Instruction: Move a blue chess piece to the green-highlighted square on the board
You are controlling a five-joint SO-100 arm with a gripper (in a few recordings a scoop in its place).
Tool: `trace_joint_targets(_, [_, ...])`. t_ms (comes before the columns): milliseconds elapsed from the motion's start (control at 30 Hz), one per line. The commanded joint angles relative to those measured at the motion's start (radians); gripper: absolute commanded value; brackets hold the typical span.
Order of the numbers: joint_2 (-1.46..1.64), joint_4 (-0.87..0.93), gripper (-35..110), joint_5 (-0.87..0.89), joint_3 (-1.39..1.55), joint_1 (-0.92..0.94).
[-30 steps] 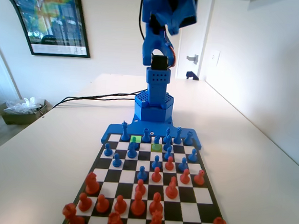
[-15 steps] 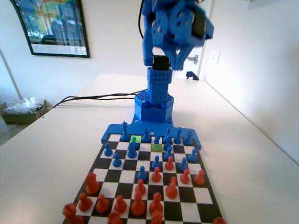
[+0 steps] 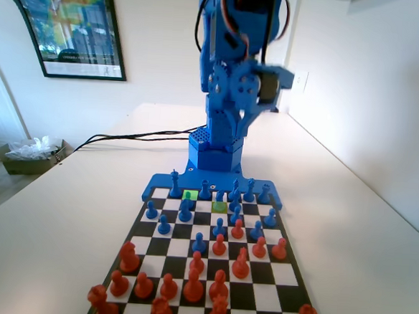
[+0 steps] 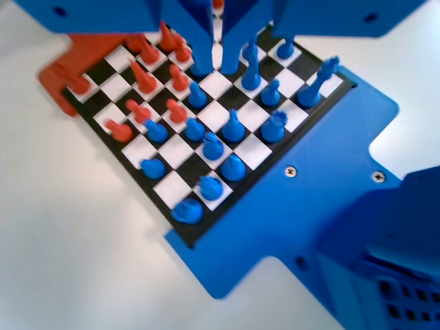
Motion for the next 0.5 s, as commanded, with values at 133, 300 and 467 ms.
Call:
trace_joint_targets(133, [-0.029,-0.078,5,-0.038,0.04,0.037])
trace_joint_targets(300, [-0.092,-0.126,5,-0.044,0.04,0.055])
trace_joint_targets(467, [-0.14,-0.164,6,-0.048,0.038,0.063])
